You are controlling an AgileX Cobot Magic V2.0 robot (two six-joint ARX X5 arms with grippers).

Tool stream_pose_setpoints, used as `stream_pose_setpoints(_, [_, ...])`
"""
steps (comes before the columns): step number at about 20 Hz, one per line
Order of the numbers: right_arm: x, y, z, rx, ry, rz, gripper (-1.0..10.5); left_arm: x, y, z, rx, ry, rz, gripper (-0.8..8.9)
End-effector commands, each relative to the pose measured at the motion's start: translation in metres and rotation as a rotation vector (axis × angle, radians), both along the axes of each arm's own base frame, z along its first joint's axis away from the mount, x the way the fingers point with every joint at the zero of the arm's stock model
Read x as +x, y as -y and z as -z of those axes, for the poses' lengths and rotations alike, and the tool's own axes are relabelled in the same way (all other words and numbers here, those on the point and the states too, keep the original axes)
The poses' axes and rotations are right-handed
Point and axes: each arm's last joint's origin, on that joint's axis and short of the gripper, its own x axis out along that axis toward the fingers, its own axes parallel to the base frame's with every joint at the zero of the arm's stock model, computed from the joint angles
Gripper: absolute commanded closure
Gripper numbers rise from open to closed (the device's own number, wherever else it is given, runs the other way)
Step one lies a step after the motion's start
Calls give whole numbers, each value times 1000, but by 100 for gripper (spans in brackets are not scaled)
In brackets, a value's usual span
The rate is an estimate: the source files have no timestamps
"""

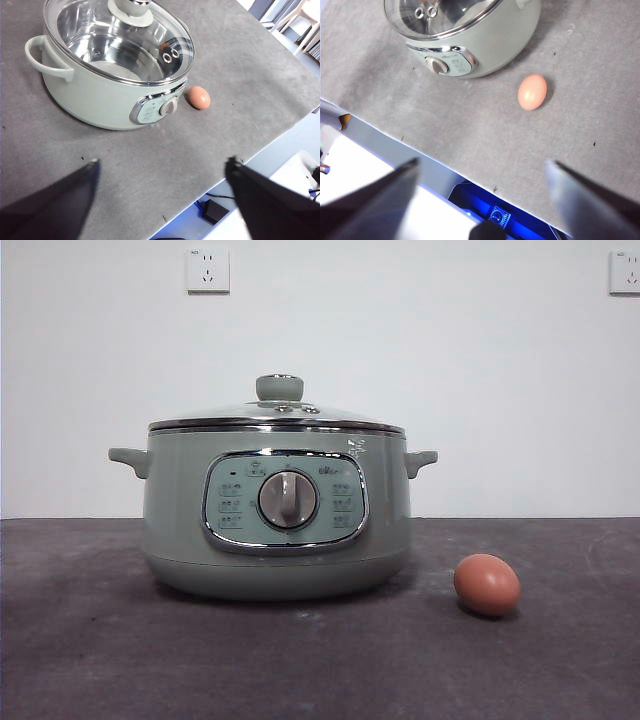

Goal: Pick up the egg,open the lid,put the egg in the pot,close the lid

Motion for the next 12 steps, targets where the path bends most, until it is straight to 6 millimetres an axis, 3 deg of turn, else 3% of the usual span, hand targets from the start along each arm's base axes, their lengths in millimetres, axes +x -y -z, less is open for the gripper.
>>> stream_pose_setpoints(1, [7, -1, 1, 11, -15, 18, 381, 0, 0, -1, -3, 3, -1, 91])
stream_pose_setpoints(6, [41, -15, 14, -29, -97, -19, 383, 0, 0, -1, -4, 3, 0, 91])
stream_pose_setpoints(12, [94, -53, 51, -200, -192, -60, 383, 0, 0, -1, -3, 3, -1, 91])
